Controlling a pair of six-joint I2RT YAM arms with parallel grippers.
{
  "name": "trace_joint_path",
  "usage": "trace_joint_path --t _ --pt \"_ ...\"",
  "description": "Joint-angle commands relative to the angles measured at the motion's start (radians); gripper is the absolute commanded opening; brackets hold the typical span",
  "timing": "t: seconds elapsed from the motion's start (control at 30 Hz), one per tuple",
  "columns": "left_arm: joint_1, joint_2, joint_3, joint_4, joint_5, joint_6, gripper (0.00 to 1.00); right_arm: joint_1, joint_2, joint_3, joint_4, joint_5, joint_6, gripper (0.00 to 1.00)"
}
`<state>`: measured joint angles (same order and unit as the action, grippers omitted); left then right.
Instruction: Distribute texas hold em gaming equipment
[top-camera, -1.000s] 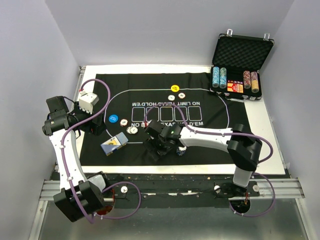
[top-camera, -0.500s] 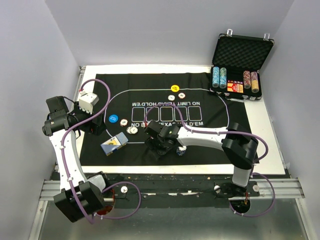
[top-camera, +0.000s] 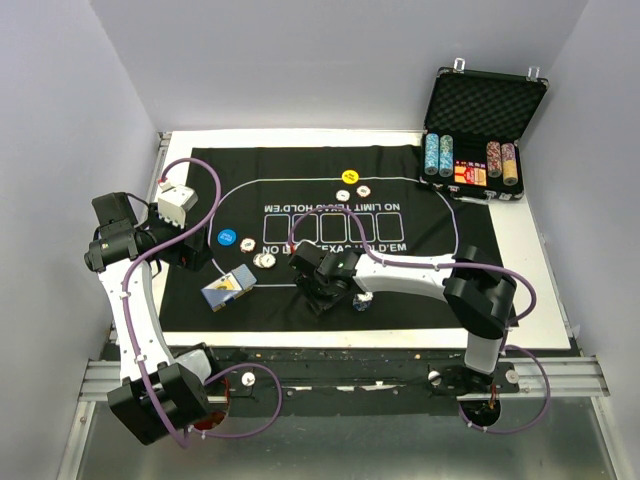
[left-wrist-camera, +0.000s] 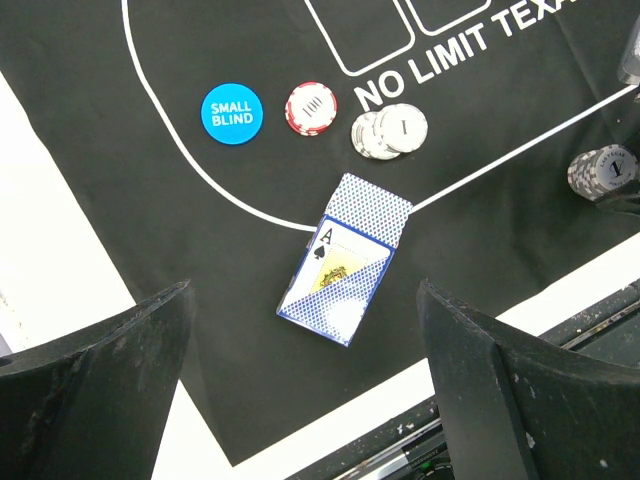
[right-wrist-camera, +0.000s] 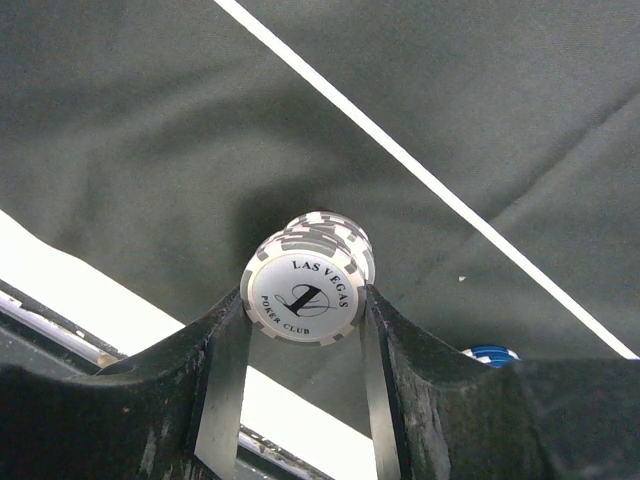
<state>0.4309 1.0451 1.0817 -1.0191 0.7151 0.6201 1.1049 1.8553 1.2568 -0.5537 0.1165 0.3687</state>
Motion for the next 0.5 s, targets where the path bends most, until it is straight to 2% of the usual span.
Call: trace_joint_path --t 0.0,0.1,0.47 --pt "0.008 -0.02 0.014 0.002 -0.005 0.0 0.99 0.004 -0.014 0.007 0.005 0.069 -0.004 0.46" --pt "0.006 -0.023 0.015 0.001 -0.005 0.0 0.99 0.003 -0.025 0.007 0.006 0.095 -0.007 0.43" --pt "0.006 -0.022 0.012 0.001 -0.002 0.0 0.99 -0.045 -0.117 0.05 -0.031 0.14 -0.013 0.42"
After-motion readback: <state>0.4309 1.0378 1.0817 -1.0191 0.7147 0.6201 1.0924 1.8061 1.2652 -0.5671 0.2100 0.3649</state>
